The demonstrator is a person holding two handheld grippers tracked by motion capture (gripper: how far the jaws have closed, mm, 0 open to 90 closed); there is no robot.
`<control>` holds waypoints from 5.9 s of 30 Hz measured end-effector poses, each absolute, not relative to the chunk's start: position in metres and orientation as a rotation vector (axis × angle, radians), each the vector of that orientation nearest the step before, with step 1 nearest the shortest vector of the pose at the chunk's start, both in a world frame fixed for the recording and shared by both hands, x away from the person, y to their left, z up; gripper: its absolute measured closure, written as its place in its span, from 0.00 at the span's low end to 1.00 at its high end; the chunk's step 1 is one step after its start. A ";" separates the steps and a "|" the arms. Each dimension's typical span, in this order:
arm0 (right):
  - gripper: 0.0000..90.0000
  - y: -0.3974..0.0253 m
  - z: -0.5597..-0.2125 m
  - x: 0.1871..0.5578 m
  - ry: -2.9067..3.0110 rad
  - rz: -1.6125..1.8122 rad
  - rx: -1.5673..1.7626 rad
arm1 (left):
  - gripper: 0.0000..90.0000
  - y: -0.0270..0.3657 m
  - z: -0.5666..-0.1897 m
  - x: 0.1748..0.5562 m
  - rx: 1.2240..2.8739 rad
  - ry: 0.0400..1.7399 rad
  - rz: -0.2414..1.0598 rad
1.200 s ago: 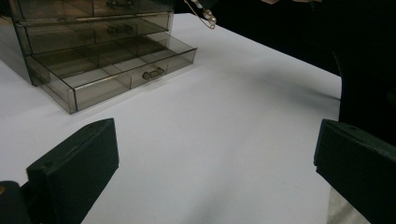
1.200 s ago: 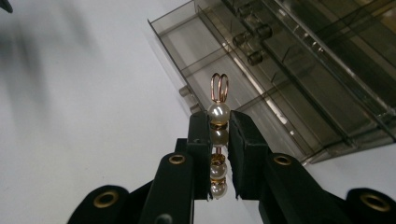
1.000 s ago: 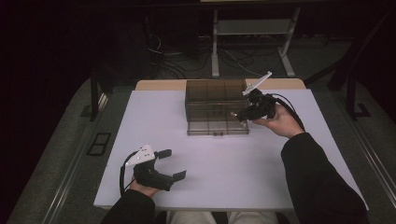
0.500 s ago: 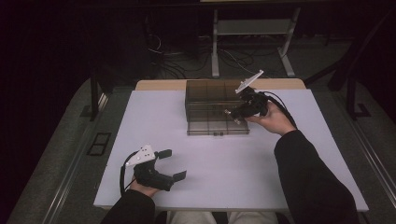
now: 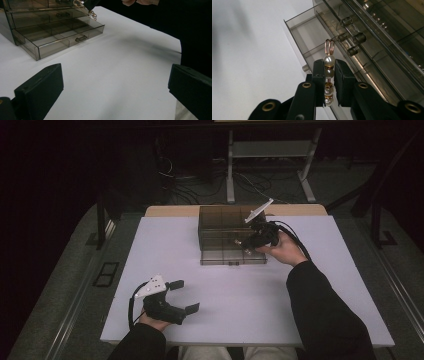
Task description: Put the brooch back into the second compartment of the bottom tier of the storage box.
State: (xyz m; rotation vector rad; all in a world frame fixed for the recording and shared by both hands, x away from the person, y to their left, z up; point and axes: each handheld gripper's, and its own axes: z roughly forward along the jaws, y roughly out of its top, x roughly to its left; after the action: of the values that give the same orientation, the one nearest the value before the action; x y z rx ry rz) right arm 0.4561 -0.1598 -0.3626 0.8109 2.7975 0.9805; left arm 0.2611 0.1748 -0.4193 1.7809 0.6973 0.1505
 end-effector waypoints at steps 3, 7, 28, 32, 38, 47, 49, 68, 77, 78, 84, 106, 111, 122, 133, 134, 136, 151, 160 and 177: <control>0.87 -0.157 -0.367 0.458 2.807 0.977 0.814 | 0.00 0.175 -0.419 0.261 1.781 0.696 0.151; 0.87 -0.153 -0.373 0.461 2.805 0.968 0.824 | 0.00 0.175 -0.419 0.261 1.779 0.698 0.152; 0.87 -0.137 -0.396 0.470 2.827 0.949 0.834 | 0.00 0.175 -0.420 0.262 1.798 0.685 0.152; 0.87 -0.135 -0.402 0.472 2.833 0.942 0.841 | 0.00 0.175 -0.420 0.262 1.797 0.685 0.150; 0.87 -0.129 -0.411 0.473 2.846 0.932 0.849 | 0.00 0.175 -0.420 0.262 1.798 0.684 0.149; 0.87 -0.123 -0.422 0.476 2.849 0.929 0.846 | 0.00 0.175 -0.420 0.262 1.800 0.681 0.147; 0.87 -0.123 -0.424 0.477 2.849 0.932 0.852 | 0.00 0.175 -0.420 0.262 1.799 0.683 0.146; 0.84 -0.124 -0.421 0.471 2.823 0.942 0.863 | 0.00 0.174 -0.420 0.262 1.799 0.679 0.142; 0.72 -0.129 -0.410 0.463 2.802 0.958 0.862 | 0.00 0.174 -0.420 0.261 1.798 0.681 0.142; 0.70 -0.130 -0.408 0.462 2.801 0.960 0.865 | 0.00 0.174 -0.420 0.261 1.798 0.680 0.142; 0.56 -0.134 -0.398 0.457 2.788 0.994 0.863 | 0.00 0.175 -0.420 0.261 1.799 0.680 0.142; 0.07 -0.175 -0.373 0.431 2.696 1.110 1.014 | 0.00 0.175 -0.420 0.262 1.796 0.678 0.141; 0.00 -0.183 -0.369 0.419 2.685 1.108 1.022 | 0.00 0.174 -0.420 0.261 1.797 0.677 0.139; 0.00 -0.207 -0.365 0.394 2.649 1.142 1.036 | 0.00 0.174 -0.420 0.262 1.798 0.681 0.140; 0.00 -0.224 -0.361 0.372 2.617 1.167 1.042 | 0.00 0.174 -0.420 0.262 1.799 0.682 0.141; 0.00 -0.225 -0.361 0.369 2.612 1.165 1.045 | 0.00 0.174 -0.420 0.262 1.799 0.683 0.140; 0.00 -0.228 -0.362 0.364 2.603 1.178 1.043 | 0.00 0.174 -0.420 0.262 1.800 0.683 0.140; 0.00 -0.247 -0.372 0.335 2.564 1.209 1.092 | 0.00 0.174 -0.420 0.261 1.803 0.684 0.141; 0.00 -0.259 -0.380 0.318 2.538 1.245 1.120 | 0.00 0.174 -0.421 0.262 1.807 0.687 0.144; 0.00 -0.287 -0.407 0.291 2.456 1.268 1.218 | 0.00 0.174 -0.422 0.262 1.824 0.689 0.144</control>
State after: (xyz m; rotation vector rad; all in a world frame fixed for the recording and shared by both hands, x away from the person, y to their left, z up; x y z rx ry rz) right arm 0.2909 -0.2869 -0.4071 1.2182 2.4557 1.2679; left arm 0.2618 0.1737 -0.4219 1.8238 0.6889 0.1438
